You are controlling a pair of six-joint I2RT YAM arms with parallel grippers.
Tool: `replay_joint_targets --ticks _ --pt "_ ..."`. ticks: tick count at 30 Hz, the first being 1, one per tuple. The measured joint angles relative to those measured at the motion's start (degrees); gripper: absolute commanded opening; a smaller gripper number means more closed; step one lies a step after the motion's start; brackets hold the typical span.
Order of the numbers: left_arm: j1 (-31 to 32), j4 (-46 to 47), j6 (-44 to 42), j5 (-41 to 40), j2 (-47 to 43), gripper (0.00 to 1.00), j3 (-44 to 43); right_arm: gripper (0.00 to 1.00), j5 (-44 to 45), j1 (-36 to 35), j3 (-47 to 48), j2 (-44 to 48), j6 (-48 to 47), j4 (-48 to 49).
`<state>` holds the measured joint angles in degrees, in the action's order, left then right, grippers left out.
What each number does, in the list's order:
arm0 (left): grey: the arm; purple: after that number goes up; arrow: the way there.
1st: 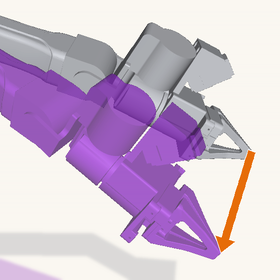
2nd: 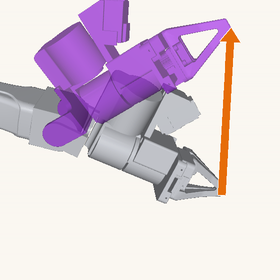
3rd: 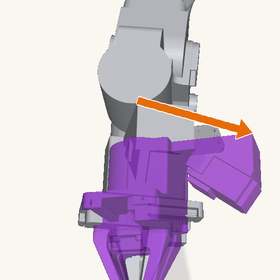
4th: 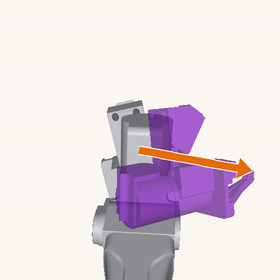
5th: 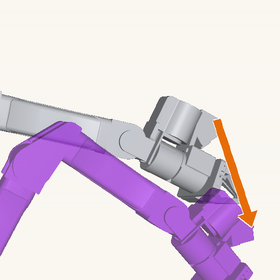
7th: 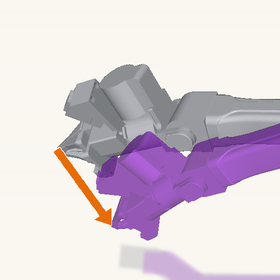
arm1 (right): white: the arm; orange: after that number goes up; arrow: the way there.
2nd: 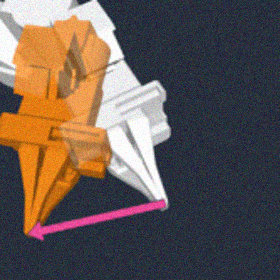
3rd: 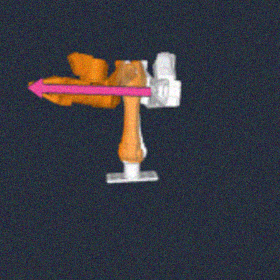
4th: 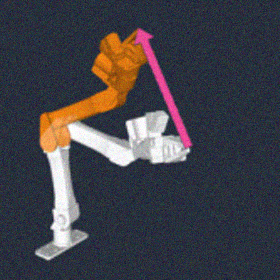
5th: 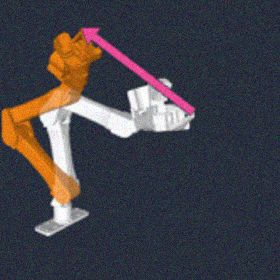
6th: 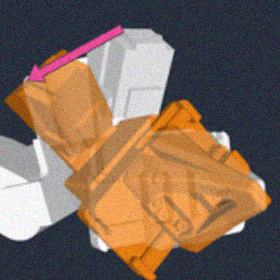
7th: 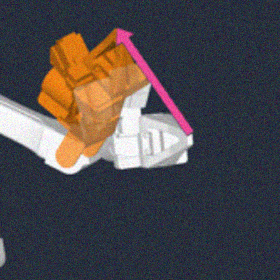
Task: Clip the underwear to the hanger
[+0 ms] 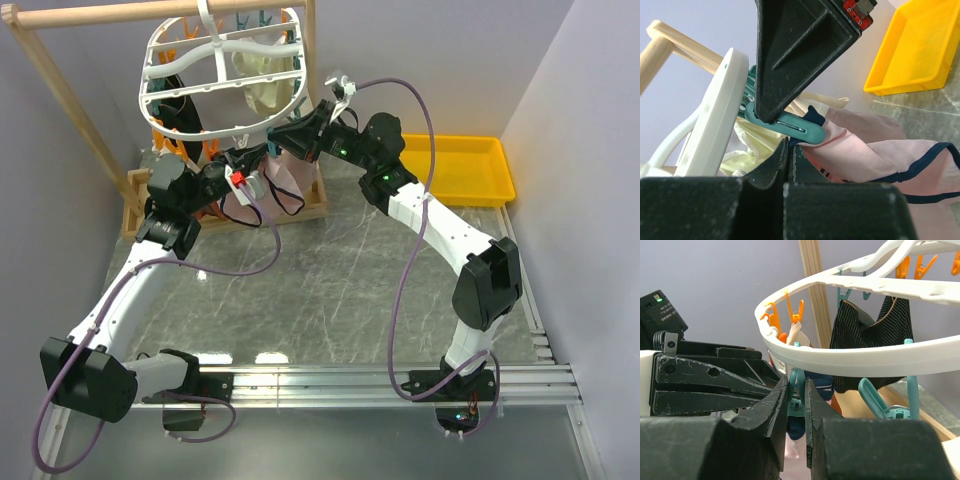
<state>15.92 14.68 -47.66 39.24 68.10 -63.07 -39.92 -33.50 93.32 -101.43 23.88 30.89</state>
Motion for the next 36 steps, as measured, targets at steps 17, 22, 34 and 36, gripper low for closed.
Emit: replay_joint_targets --ticks 17,22,34,36 --pt "0.0 0.0 0.9 0.0 0.3 0.00 -0.1 0.29 0.0 0.0 0.0 0.0 -0.4 0.0" --pt "0.0 0.0 0.9 0.0 0.3 0.00 -0.1 0.34 -0.3 0.0 0.0 0.0 -0.2 0.0" --pt "0.0 0.0 0.8 0.0 0.4 0.00 -0.1 0.47 -1.4 0.0 0.0 0.0 0.5 -0.5" --pt "0.0 0.0 0.8 0.0 0.4 0.00 -0.3 0.50 -1.6 0.0 0.0 0.0 0.5 -0.5"
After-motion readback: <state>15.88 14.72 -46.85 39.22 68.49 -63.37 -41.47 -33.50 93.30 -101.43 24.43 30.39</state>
